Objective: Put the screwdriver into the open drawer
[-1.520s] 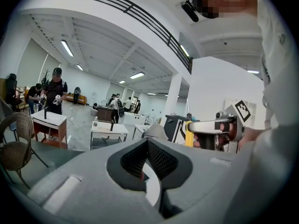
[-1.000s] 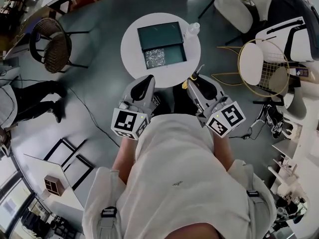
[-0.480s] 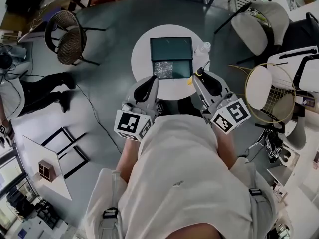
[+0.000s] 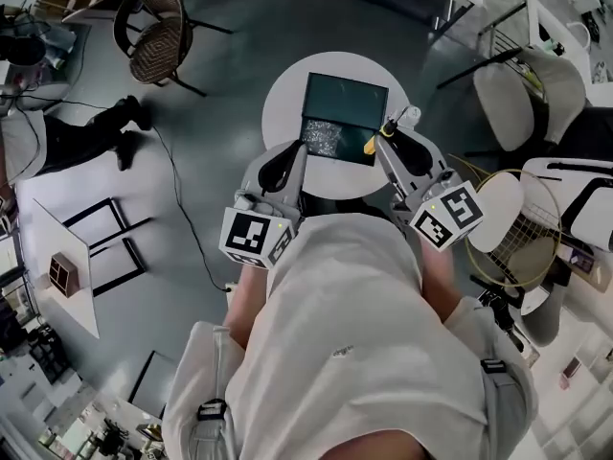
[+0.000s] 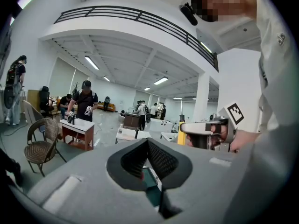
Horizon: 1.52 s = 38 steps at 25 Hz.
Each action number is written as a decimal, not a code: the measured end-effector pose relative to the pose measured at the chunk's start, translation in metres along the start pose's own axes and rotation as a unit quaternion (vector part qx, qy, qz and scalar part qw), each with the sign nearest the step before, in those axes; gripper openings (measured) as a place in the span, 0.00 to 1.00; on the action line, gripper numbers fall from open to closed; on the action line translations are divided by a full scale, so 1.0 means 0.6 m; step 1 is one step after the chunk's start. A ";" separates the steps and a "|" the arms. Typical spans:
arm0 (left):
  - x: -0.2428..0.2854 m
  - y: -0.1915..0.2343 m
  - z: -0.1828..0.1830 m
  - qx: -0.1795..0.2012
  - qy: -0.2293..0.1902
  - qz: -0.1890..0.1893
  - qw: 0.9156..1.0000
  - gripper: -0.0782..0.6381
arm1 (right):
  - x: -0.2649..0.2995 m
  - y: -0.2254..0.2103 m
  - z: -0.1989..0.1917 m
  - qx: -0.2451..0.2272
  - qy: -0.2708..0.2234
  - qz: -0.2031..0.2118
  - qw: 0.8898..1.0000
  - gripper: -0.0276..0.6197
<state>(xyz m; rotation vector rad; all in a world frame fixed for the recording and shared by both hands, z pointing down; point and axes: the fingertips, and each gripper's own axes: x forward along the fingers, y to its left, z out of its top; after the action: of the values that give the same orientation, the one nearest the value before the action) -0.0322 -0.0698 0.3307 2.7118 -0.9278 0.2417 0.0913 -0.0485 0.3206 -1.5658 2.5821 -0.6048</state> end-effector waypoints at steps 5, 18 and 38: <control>0.003 0.006 -0.011 -0.015 -0.002 0.044 0.999 0.12 | 0.024 -0.014 -0.007 -0.003 0.026 0.044 0.999 0.17; -0.009 0.009 -0.056 -0.060 -0.003 0.142 0.988 0.12 | 0.058 -0.037 -0.054 -0.005 0.096 0.121 0.988 0.17; -0.008 0.040 -0.081 -0.065 0.017 0.133 0.989 0.12 | 0.122 -0.042 -0.157 -0.031 0.174 0.098 0.979 0.17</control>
<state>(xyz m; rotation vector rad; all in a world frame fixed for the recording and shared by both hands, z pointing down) -0.0543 -0.0707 0.3801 2.4553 -1.2491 0.2672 0.0534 -0.0939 0.4271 -1.2944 2.9866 -0.8525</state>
